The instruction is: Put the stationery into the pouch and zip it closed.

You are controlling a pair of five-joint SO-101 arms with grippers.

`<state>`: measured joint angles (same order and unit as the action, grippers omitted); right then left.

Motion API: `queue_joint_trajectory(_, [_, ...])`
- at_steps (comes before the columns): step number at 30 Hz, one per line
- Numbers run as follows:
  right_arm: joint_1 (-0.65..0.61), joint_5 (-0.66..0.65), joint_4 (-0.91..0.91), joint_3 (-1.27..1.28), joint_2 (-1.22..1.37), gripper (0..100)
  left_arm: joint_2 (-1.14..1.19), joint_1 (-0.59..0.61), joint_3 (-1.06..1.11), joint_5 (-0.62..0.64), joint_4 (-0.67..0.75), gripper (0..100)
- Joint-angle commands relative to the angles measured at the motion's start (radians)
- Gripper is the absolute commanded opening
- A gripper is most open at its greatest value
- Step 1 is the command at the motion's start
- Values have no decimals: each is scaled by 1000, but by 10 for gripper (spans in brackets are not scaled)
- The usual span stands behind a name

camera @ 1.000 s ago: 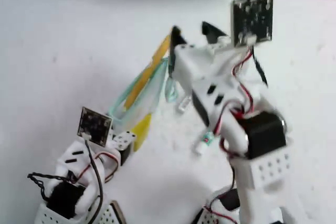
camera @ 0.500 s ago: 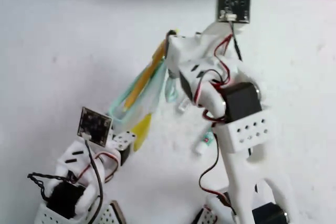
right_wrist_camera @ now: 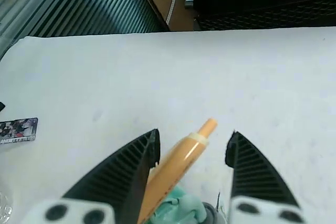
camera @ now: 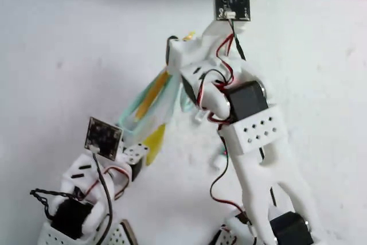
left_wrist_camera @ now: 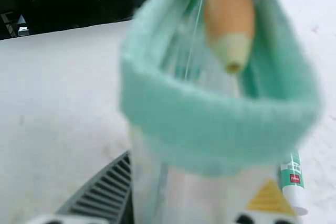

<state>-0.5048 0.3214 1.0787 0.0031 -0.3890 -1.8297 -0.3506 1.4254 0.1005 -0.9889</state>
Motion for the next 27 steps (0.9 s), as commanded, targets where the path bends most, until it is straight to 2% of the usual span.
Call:
queue_joint_trajectory(1, [-8, 0, -21, -15, -8, 154, -1, -22, -43, -11, -11, 218])
queue_joint_trajectory(5, [-4, -2, -21, -15, -7, 83, -1, -22, -43, -11, -11, 218])
queue_joint_trajectory(13, [-2, -2, -16, -15, -22, 77, -1, -22, -43, -11, -11, 218])
queue_joint_trajectory(23, [-56, -5, 12, -6, -254, 76, -1, -22, -43, -11, -9, 219])
queue_joint_trajectory(27, [-154, -146, 31, -5, -315, 76, -1, -22, -43, -11, -9, 219])
